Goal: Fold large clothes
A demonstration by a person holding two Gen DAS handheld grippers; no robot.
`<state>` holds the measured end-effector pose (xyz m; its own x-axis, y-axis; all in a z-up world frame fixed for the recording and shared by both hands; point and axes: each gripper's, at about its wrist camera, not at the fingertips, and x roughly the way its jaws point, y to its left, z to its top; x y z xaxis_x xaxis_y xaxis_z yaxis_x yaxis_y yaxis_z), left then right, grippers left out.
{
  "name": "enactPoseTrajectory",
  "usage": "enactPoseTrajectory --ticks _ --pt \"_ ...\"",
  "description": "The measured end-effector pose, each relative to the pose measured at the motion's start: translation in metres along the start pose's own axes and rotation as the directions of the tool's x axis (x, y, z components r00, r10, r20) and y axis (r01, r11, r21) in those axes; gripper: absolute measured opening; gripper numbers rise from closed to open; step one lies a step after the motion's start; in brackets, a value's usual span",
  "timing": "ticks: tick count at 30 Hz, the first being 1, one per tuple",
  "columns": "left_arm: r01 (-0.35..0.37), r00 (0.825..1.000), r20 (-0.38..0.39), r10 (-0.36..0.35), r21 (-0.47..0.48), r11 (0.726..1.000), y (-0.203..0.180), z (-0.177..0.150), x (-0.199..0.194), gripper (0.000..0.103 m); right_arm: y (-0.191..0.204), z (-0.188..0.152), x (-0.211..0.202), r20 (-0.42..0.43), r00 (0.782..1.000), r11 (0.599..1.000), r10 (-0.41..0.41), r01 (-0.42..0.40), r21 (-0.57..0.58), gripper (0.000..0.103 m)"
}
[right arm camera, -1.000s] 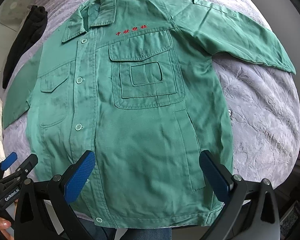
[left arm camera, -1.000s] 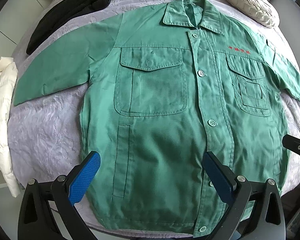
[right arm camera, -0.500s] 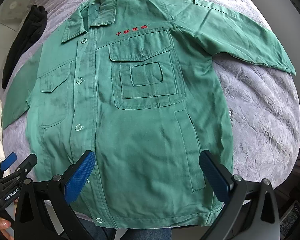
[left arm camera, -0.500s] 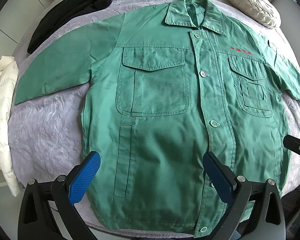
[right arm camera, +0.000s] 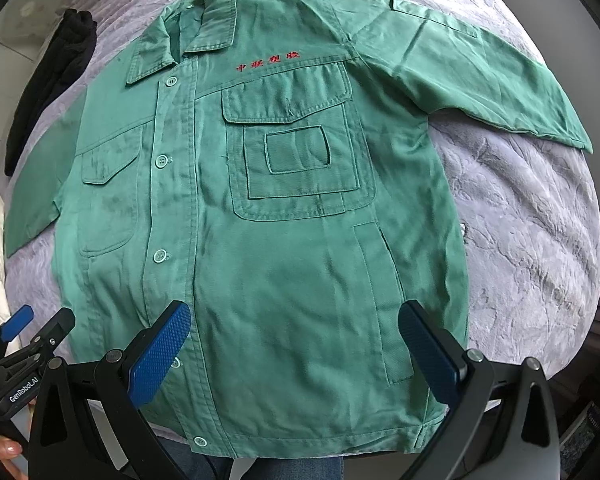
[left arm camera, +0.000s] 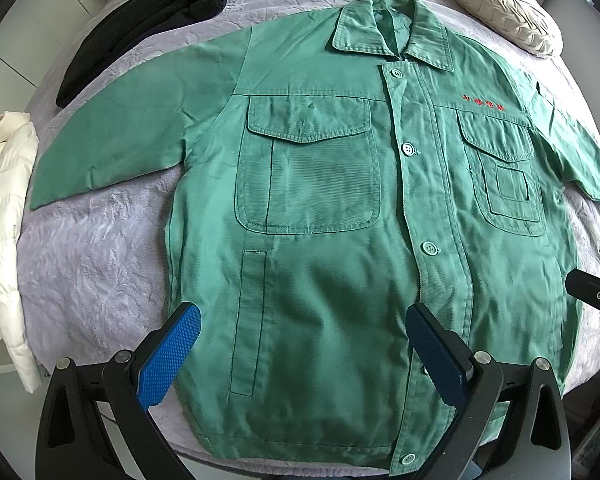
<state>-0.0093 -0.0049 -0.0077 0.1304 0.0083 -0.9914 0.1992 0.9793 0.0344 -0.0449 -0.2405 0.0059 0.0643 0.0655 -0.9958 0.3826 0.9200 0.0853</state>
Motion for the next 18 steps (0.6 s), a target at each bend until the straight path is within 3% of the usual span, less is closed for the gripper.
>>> enactPoseTrajectory --ticks 18 --pt "0.000 1.000 0.002 0.000 0.000 1.000 0.0018 0.0003 0.0000 0.102 0.0047 0.0006 -0.0013 0.001 1.000 1.000 0.000 0.000 -0.003 0.103"
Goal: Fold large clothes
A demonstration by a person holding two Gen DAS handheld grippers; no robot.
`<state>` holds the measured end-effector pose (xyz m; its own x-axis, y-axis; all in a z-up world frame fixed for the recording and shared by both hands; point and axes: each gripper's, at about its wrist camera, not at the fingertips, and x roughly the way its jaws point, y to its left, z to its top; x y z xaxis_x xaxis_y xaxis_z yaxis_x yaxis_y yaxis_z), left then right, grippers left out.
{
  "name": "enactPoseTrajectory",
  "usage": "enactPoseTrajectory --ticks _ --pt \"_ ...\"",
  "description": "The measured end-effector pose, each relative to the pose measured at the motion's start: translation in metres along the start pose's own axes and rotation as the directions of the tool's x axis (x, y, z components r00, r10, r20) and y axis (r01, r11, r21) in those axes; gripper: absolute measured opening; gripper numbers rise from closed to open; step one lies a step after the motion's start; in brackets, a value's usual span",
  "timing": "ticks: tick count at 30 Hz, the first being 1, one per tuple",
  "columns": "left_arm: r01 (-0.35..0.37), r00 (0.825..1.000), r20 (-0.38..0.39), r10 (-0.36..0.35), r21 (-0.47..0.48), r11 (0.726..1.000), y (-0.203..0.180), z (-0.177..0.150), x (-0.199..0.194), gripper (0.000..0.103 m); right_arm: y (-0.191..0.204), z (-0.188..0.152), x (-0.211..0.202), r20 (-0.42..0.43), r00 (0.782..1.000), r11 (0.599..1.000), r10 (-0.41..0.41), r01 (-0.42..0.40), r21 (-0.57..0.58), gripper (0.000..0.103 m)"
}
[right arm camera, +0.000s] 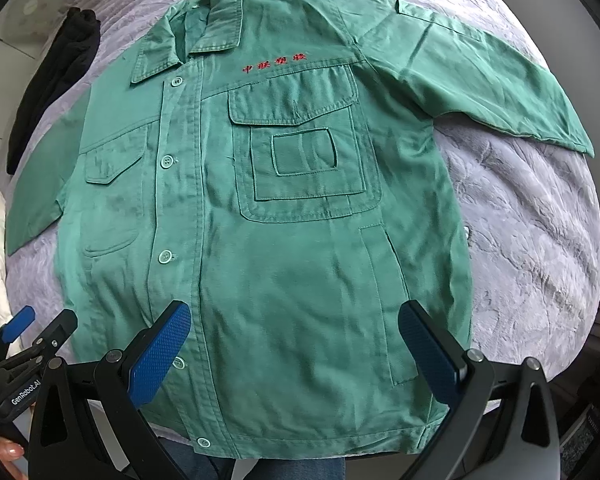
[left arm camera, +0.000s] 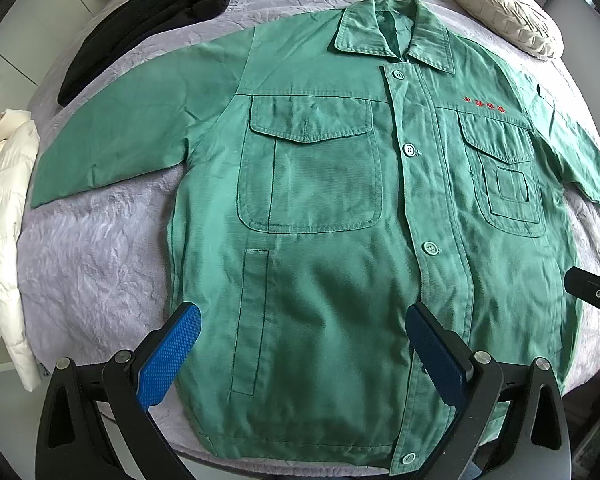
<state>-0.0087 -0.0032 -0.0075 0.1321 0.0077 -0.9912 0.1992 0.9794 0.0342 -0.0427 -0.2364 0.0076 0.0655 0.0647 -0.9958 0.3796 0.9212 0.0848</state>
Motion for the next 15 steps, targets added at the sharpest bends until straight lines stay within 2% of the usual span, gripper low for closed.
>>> enactPoseTrajectory --ticks 15 --pt "0.001 1.000 0.001 -0.001 0.001 1.000 0.0045 0.0017 -0.0010 0.102 0.0043 0.0000 -0.0010 0.000 1.000 1.000 0.000 0.000 -0.007 0.103"
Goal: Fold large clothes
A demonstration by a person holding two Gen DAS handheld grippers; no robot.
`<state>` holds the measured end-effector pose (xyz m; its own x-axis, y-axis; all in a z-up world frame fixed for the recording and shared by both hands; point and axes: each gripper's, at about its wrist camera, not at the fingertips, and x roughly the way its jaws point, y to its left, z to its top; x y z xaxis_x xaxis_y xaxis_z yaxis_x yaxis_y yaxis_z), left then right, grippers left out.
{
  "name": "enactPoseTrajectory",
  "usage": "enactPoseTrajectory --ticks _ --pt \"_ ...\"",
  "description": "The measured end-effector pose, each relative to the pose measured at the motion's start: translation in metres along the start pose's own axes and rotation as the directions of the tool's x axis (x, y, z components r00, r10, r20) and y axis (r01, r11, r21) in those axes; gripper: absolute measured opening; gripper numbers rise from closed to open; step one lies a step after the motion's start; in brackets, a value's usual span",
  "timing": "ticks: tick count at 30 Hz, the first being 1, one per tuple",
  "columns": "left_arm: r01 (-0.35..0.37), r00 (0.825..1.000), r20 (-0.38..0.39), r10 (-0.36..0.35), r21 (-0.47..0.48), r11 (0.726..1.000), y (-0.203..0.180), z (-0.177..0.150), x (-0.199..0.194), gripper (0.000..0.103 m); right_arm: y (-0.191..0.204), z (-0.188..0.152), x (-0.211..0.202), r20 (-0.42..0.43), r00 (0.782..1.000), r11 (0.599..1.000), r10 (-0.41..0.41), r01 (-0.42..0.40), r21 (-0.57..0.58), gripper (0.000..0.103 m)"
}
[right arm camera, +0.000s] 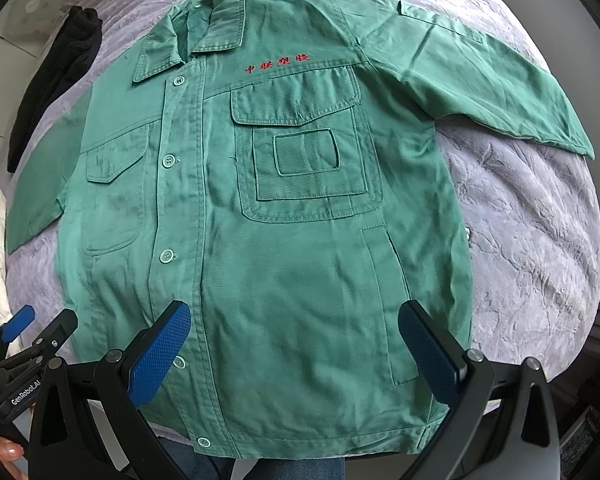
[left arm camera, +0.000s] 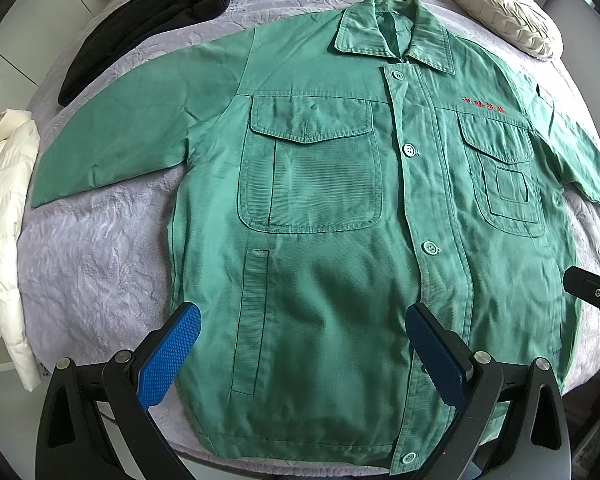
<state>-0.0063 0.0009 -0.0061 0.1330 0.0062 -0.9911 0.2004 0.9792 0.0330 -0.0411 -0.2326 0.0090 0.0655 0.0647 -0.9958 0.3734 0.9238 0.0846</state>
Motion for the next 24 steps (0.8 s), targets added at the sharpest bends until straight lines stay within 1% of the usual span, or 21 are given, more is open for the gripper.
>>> enactPoseTrajectory --ticks 17,20,24 --pt "0.013 1.000 0.000 -0.013 -0.007 1.000 -0.002 -0.002 0.001 0.102 0.004 0.001 0.002 -0.003 1.000 1.000 -0.005 0.005 -0.015 0.103" --pt "0.031 1.000 -0.001 -0.031 -0.012 0.999 0.000 -0.002 0.002 0.102 0.006 0.001 0.002 -0.002 1.000 1.000 -0.006 0.006 -0.020 0.103" --pt "0.088 0.996 0.009 -0.087 -0.037 0.995 0.009 -0.001 0.007 0.102 0.010 0.002 0.002 -0.003 1.000 1.000 0.013 -0.013 -0.023 0.103"
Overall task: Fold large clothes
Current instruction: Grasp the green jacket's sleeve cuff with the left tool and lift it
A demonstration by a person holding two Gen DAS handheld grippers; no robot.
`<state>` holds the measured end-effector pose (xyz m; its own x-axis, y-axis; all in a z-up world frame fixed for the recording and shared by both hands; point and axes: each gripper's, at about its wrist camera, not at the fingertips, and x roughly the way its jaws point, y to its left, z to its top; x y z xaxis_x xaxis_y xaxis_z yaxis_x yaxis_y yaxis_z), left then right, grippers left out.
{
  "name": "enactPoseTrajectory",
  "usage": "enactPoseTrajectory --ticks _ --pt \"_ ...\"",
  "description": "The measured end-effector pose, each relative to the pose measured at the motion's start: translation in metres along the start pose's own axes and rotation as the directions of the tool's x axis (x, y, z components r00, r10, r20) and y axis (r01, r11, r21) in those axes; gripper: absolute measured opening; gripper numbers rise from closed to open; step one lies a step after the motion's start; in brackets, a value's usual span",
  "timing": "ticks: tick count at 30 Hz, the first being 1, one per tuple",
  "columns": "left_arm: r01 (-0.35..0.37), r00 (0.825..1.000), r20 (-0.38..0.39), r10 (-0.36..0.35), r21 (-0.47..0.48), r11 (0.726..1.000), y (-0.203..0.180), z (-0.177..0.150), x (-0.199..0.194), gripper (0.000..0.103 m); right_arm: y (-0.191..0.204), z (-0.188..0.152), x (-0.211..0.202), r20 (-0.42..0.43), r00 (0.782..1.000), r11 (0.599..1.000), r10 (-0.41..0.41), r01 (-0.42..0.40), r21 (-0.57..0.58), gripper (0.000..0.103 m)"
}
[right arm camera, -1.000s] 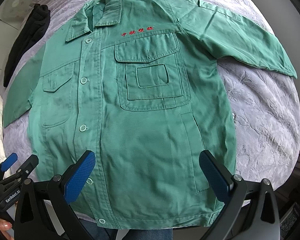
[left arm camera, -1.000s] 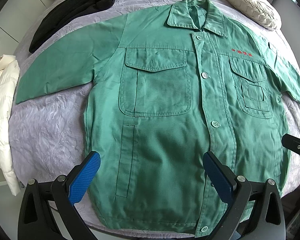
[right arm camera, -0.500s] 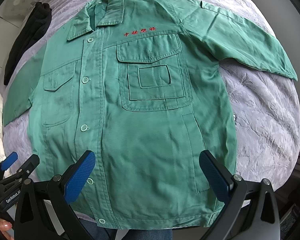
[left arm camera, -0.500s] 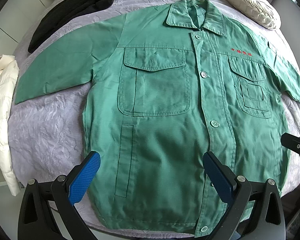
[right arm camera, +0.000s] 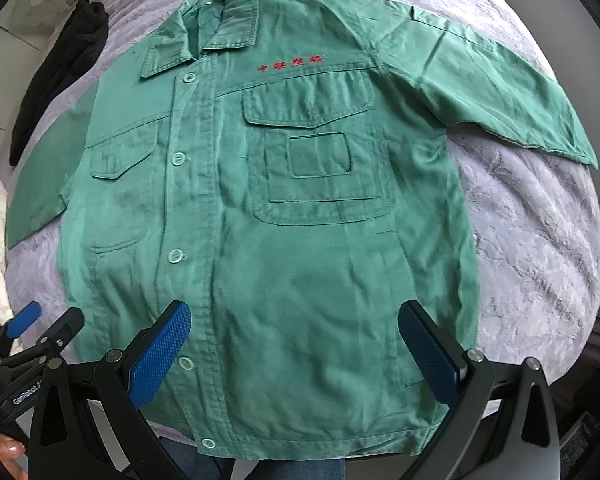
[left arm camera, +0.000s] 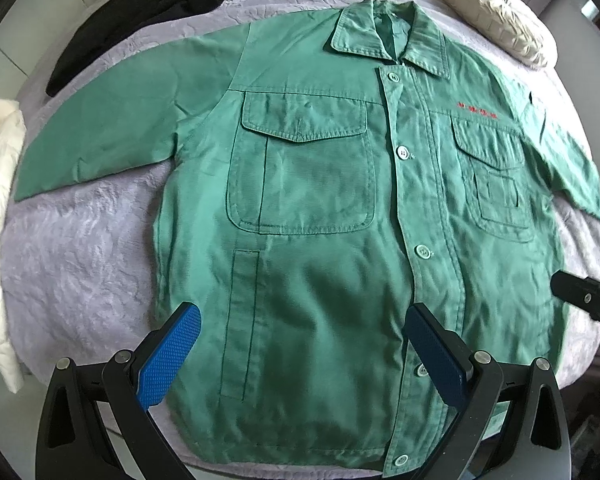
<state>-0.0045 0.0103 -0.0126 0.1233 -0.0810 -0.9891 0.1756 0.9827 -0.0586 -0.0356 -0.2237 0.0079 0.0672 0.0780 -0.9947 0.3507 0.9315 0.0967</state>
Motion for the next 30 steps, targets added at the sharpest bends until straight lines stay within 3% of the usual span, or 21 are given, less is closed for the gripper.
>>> enactPoseTrajectory --ticks 4,8,16,22,27,30 --pt "0.063 0.998 0.026 -0.061 -0.065 0.996 0.026 0.006 0.004 0.102 0.016 0.000 0.001 0.003 1.000 0.999 0.018 -0.018 -0.031 0.103" --pt "0.091 0.993 0.085 -0.079 -0.151 0.984 0.074 0.017 0.011 0.102 0.043 0.000 0.005 0.015 1.000 0.995 0.013 -0.011 -0.096 0.103" --pt "0.046 0.980 0.197 0.027 -0.358 0.933 0.212 0.051 0.048 0.102 0.103 -0.005 0.036 -0.034 0.999 0.985 0.017 -0.023 -0.172 0.103" --pt "0.079 0.971 0.233 0.053 -0.523 0.849 0.310 0.073 0.088 0.102 0.143 -0.010 0.054 -0.036 0.999 0.966 0.013 -0.022 -0.258 0.103" --pt "0.072 0.962 0.259 0.091 -0.557 0.827 0.355 0.089 0.105 0.102 0.165 -0.009 0.077 -0.069 0.998 0.957 0.008 -0.028 -0.287 0.103" --pt "0.078 0.940 0.313 0.134 -0.581 0.811 0.373 0.095 0.102 0.102 0.174 -0.009 0.081 -0.077 0.997 0.955 0.022 -0.044 -0.295 0.103"
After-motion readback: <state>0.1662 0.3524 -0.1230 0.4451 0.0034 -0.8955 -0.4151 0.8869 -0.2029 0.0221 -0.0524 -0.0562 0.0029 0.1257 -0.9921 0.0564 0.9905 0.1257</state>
